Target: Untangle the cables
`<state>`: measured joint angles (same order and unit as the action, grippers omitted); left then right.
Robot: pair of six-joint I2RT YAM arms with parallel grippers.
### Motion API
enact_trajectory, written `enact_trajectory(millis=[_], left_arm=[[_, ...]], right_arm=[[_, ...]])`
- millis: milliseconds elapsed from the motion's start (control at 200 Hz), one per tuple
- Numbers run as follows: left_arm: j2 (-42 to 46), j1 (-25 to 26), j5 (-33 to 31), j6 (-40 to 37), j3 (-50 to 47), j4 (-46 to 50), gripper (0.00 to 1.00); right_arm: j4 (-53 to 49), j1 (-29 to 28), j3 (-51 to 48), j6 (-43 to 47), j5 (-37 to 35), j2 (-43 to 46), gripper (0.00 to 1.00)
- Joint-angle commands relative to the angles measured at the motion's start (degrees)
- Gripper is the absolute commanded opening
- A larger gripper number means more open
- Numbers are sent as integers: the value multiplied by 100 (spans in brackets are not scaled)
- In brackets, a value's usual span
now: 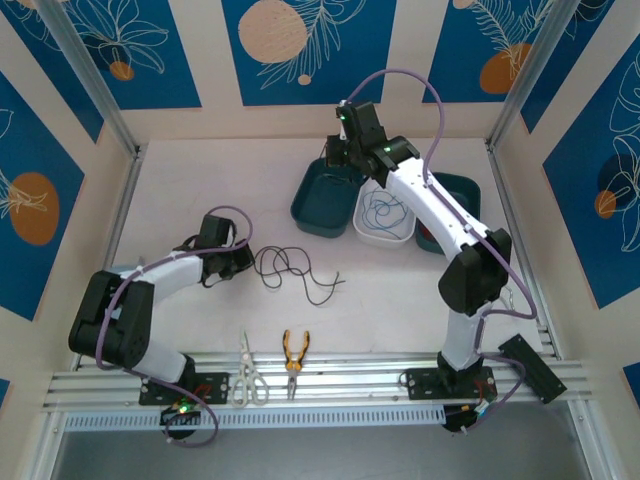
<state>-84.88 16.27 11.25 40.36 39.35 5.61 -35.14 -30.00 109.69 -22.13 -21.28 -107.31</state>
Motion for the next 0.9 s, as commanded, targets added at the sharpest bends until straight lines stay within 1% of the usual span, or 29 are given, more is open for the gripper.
enact_trajectory(millis=[0,415,660,895], left_arm=[[136,37,-112,-105,-37,169,0],[251,39,-181,-177,-138,169,0],[279,36,-140,-169,-184,141,0],[297,36,-79,-187,-189,112,0]], right_arm=[[-134,69,237,25,-120,-125,0],[-279,222,346,-3,-185,-524,0],[-431,265,670,25,-84,-1054,0],[-742,266,912,-272,151,-1569,0]])
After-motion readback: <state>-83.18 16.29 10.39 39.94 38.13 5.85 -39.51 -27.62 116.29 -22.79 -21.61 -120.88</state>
